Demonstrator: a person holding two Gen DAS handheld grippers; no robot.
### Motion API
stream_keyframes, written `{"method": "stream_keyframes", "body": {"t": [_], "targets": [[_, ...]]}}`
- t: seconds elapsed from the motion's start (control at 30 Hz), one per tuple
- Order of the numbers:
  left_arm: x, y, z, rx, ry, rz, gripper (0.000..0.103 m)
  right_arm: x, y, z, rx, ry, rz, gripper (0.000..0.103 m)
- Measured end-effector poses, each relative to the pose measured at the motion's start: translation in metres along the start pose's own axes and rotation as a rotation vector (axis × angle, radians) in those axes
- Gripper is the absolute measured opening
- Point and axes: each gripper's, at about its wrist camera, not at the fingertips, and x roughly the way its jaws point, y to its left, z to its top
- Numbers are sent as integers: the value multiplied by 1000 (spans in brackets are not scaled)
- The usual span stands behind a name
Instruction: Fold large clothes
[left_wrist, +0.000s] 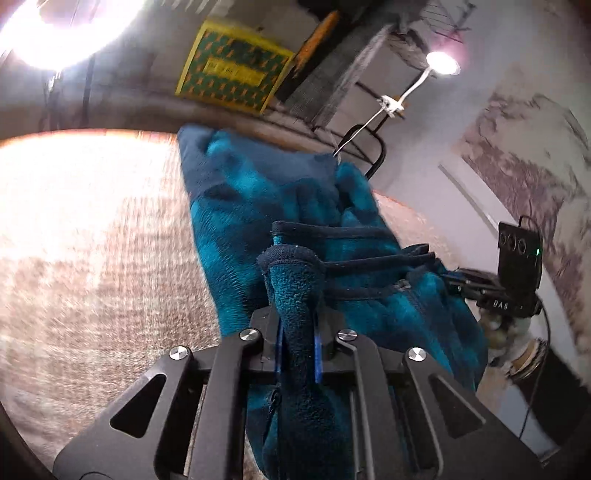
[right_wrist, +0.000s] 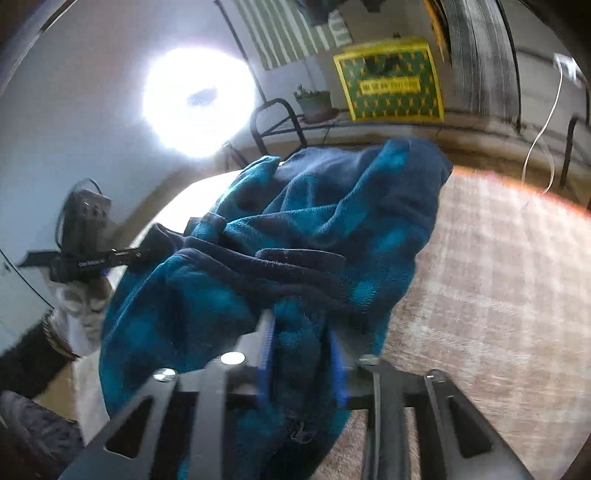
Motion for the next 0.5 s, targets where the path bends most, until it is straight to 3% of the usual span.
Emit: {"method": "stream_keyframes", "body": {"t": [0.1,0.23,0.5], "targets": [[-17,-20,-1,78,-35,0,8,-24,11,1,-39,-39,-26,14],[-31,-33,6,108,-75,11,7,-46,26,10,-97,-92,-59,13],[-42,-37,59,180,-168,90,7,-49,45,55,-196,-172,-205,10]]}}
